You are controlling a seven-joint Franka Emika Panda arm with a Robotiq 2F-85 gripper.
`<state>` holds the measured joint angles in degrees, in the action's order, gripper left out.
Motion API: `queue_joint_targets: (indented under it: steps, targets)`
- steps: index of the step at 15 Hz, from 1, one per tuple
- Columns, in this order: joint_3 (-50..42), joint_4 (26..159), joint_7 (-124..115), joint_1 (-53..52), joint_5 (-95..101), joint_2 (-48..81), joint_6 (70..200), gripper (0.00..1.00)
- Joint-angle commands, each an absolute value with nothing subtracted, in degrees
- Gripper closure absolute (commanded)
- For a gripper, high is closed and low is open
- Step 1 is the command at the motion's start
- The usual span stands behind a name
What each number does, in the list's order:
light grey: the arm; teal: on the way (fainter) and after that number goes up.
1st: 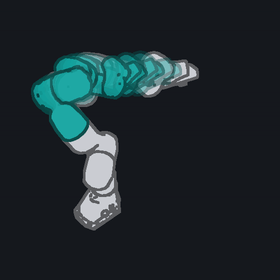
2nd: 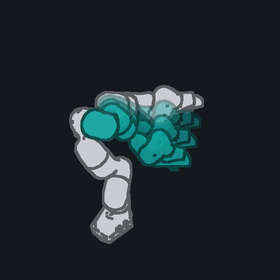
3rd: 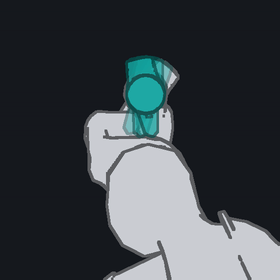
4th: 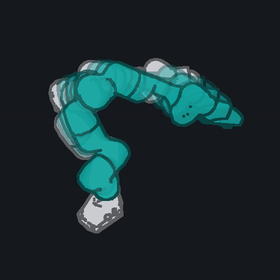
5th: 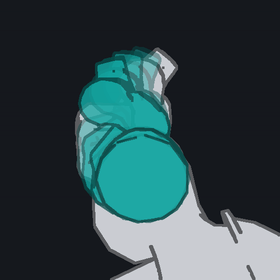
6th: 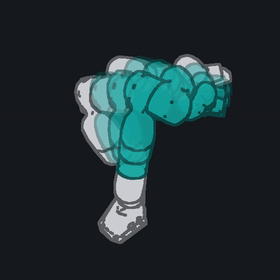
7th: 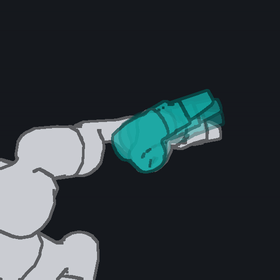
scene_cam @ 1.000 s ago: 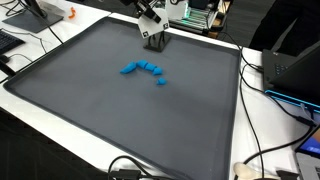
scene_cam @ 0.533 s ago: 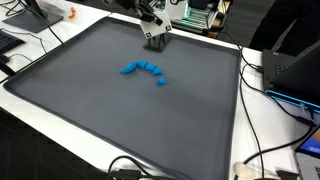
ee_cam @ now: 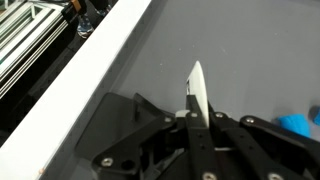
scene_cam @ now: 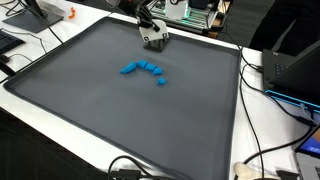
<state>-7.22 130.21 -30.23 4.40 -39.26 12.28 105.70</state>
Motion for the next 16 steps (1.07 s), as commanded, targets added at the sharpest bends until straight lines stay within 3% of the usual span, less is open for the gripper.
queue_joint_targets:
  steps: [1,16]
  targets:
    - [-7.48,135.36,-30.68,4.48,-41.61,8.33,110.13,0.99]
    - [-6.29,144.83,-27.35,4.35,-49.73,3.87,123.9,0.99]
